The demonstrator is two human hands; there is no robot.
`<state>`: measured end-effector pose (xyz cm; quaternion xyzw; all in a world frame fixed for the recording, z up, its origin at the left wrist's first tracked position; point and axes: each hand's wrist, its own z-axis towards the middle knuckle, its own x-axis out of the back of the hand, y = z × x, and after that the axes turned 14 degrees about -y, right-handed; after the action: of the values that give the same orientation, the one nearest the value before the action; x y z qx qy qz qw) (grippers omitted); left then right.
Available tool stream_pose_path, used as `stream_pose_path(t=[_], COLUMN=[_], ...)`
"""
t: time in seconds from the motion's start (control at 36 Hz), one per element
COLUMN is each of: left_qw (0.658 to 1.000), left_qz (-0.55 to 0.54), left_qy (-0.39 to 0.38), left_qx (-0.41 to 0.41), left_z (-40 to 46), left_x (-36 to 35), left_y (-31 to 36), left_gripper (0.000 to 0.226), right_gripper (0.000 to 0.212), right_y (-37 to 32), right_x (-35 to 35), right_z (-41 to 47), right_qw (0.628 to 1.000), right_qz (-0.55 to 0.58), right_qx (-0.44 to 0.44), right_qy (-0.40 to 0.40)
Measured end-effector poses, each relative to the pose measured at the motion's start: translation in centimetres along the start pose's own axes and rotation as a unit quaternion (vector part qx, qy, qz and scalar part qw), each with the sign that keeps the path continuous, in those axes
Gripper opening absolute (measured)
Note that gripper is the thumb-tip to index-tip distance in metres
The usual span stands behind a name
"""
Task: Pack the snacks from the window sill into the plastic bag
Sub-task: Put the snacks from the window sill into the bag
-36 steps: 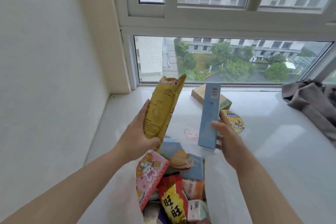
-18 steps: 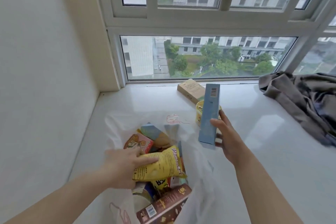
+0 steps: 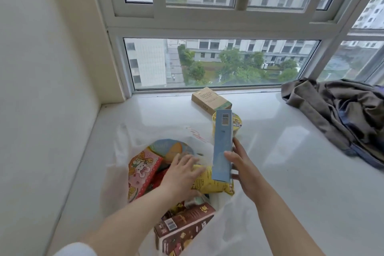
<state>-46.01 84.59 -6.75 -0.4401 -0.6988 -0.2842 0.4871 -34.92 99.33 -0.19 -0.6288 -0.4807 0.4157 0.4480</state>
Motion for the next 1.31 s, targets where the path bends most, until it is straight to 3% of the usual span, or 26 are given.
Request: stream_pose_path(t=[0.08, 0.14, 0.19, 0.25, 0.36, 0.42, 0.5, 0.61, 0.72, 0.81, 0.86, 0.94, 1.06, 1.14, 1.31], left_qw=[0.992, 0.974, 0.966, 0.984, 0.992, 0.985, 0.98, 0.995, 0.996, 0.99, 0.988, 0.979, 0.961, 0.972, 0.983], left_qz=[-0.074, -0.113, -0.139, -0.09, -0.04, -0.019, 0.019, 0.047, -0.027, -0.041, -0.037, -0.033, -0.046, -0.03, -0.048], left_qy=[0.097, 0.196, 0.216, 0.148, -0.113, -0.168, -0.192, -0.041, 0.043, 0.114, 0.138, 0.193, 0.268, 0.232, 0.163], left_qx=[0.008, 0.012, -0.004, -0.039, -0.03, -0.038, -0.043, -0.084, -0.07, -0.07, -0.066, -0.048, -0.047, -0.035, 0.071], left_z=[-3.3, -5.7, -8.0, -9.8, -12.6, -13.3, -14.0, -14.8, -16.4, -17.2, -17.4, -17.4, -16.7, -15.4, -12.9], left_x=[-0.9, -1.8, -2.6, -3.0, -3.3, -3.8, -4.4, -5.2, -6.0, -6.6, -7.0, -6.7, -6.1, -7.4, -7.1], left_y=[-2.1, -3.8, -5.9, -7.6, -9.1, -9.6, -9.9, -10.6, -11.3, -11.6, -11.4, -11.0, -9.7, -9.2, -10.6], left_gripper=[0.064, 0.043, 0.025, 0.018, 0.048, 0.051, 0.053, 0.018, 0.022, 0.011, 0.005, 0.012, 0.01, 0.012, 0.036], right_gripper=[0.117, 0.12, 0.114, 0.104, 0.107, 0.112, 0.116, 0.125, 0.131, 0.117, 0.103, 0.087, 0.082, 0.086, 0.078], right_y=[1.3, 2.0, 2.3, 2.7, 3.6, 3.7, 3.4, 3.2, 2.9, 2.5, 2.5, 2.6, 3.7, 5.4, 5.3], right_x=[-0.9, -1.7, -2.7, -3.5, -4.2, -4.6, -5.3, -6.4, -7.7, -9.2, -10.1, -10.8, -11.1, -11.7, -11.9], right_z=[0.6, 0.8, 0.9, 1.1, 2.1, 2.6, 3.3, 4.3, 5.0, 5.4, 5.8, 6.7, 6.7, 6.7, 8.1], right_qw=[0.998, 0.991, 0.971, 0.93, 0.825, 0.78, 0.723, 0.672, 0.622, 0.592, 0.603, 0.652, 0.682, 0.687, 0.705], right_qz=[-0.049, -0.121, -0.227, -0.355, -0.552, -0.613, -0.679, -0.729, -0.766, -0.787, -0.781, -0.749, -0.723, -0.714, -0.695], right_qx=[0.011, 0.024, 0.041, 0.073, 0.114, 0.125, 0.128, 0.117, 0.108, 0.091, 0.083, 0.061, 0.052, 0.035, 0.054], right_qy=[0.039, 0.059, 0.062, 0.059, 0.044, 0.035, 0.005, -0.055, -0.12, -0.149, -0.137, -0.099, -0.095, -0.13, -0.135])
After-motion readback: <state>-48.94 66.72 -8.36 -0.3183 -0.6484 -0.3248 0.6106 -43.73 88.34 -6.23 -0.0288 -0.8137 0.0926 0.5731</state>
